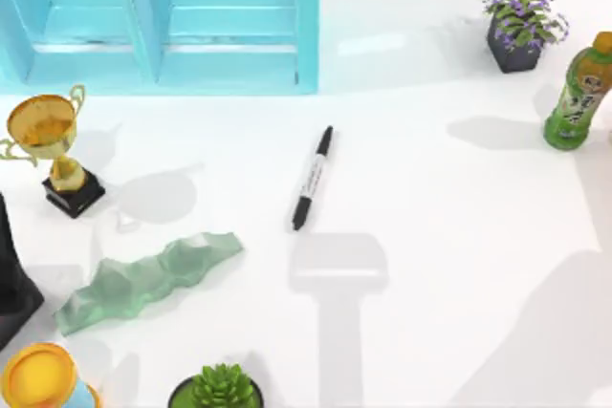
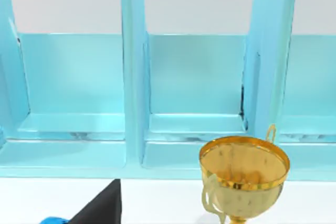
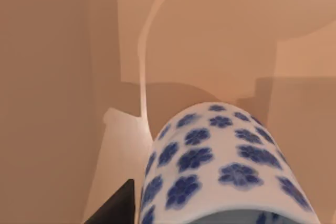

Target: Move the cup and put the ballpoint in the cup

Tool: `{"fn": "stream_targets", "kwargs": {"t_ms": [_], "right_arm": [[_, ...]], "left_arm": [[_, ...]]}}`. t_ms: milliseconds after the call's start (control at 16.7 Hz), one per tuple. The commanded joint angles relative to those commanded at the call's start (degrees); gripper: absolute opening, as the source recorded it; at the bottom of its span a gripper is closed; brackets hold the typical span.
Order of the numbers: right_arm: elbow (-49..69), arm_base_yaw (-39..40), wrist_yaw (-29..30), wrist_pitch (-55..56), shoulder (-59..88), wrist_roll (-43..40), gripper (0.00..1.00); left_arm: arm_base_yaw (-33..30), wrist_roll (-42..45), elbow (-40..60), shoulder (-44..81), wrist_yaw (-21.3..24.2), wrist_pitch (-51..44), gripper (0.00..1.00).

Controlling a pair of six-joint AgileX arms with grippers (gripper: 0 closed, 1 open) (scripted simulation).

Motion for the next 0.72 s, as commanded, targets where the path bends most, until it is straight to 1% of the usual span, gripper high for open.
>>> {"fn": "stream_targets", "kwargs": {"t_ms": [600,660,720], "right_arm": [[0.0,0.0,0.0,0.0,0.0,0.0,0.02],[0.0,0.0,0.0,0.0,0.0,0.0,0.00],[0.0,0.0,0.0,0.0,0.0,0.0,0.00]], "left_arm": [[0.0,0.0,0.0,0.0,0.0,0.0,1.00],[0.0,0.0,0.0,0.0,0.0,0.0,1.00],[0.0,0.0,0.0,0.0,0.0,0.0,1.00]]}}
